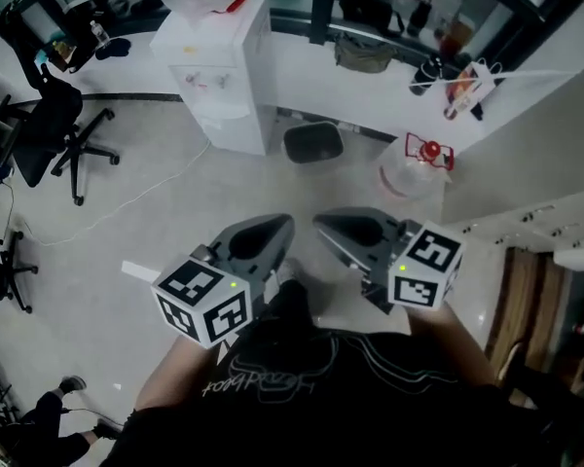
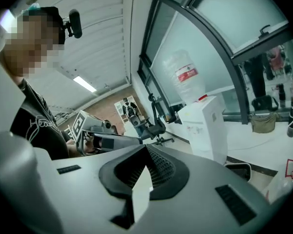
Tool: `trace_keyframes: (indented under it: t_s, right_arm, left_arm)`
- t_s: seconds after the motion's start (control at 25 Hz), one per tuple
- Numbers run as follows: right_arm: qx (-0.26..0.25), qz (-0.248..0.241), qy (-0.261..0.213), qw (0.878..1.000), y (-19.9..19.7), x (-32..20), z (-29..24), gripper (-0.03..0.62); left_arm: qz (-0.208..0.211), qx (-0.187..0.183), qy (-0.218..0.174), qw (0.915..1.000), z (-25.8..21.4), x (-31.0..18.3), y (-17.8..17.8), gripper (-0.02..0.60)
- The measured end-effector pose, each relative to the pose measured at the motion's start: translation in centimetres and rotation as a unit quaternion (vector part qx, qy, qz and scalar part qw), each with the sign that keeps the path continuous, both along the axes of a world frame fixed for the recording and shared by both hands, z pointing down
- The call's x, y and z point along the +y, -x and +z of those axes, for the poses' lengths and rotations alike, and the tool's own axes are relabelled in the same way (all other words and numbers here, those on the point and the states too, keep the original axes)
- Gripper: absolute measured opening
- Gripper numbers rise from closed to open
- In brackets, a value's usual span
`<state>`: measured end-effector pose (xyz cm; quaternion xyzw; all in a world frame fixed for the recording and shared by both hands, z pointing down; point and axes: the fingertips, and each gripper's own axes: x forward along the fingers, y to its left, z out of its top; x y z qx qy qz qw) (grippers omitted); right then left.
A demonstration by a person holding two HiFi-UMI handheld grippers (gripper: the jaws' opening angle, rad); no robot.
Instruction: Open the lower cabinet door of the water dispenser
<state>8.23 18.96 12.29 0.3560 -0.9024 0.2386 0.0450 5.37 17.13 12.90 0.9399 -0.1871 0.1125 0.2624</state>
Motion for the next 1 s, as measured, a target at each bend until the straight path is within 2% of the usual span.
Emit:
trace_keyframes:
  t_s: [0.2, 0.48, 0.6, 0.84, 1.0]
  right_arm:
    - [0.007, -0.004, 0.032, 0.999, 0.8, -6.2, 4.0, 0.012]
    - [0.049, -0.010, 0.078, 0.996, 0.4, -12.3, 10.7, 0.012]
    - [0.056, -0.007, 0.093, 0.994, 0.1, -14.2, 14.3, 0.012]
    - [0.071, -0.019, 0.128, 0.989, 1.1, -16.9, 22.4, 0.012]
    - [0.074, -0.029, 0.128, 0.989, 1.8, -18.6, 26.9, 0.012]
  left_arm:
    - [-0.019, 0.006, 0.055, 0.9983, 4.4, -6.0, 0.7, 0.000]
    - [-0.027, -0.006, 0.110, 0.9935, 11.3, -11.4, 1.0, 0.000]
    - [-0.035, -0.020, 0.118, 0.9923, 15.3, -13.5, 1.0, 0.000]
    - [-0.080, -0.023, 0.151, 0.9850, 23.7, -17.1, 2.0, 0.000]
    - [-0.107, -0.029, 0.165, 0.9800, 28.9, -18.2, 2.6, 0.000]
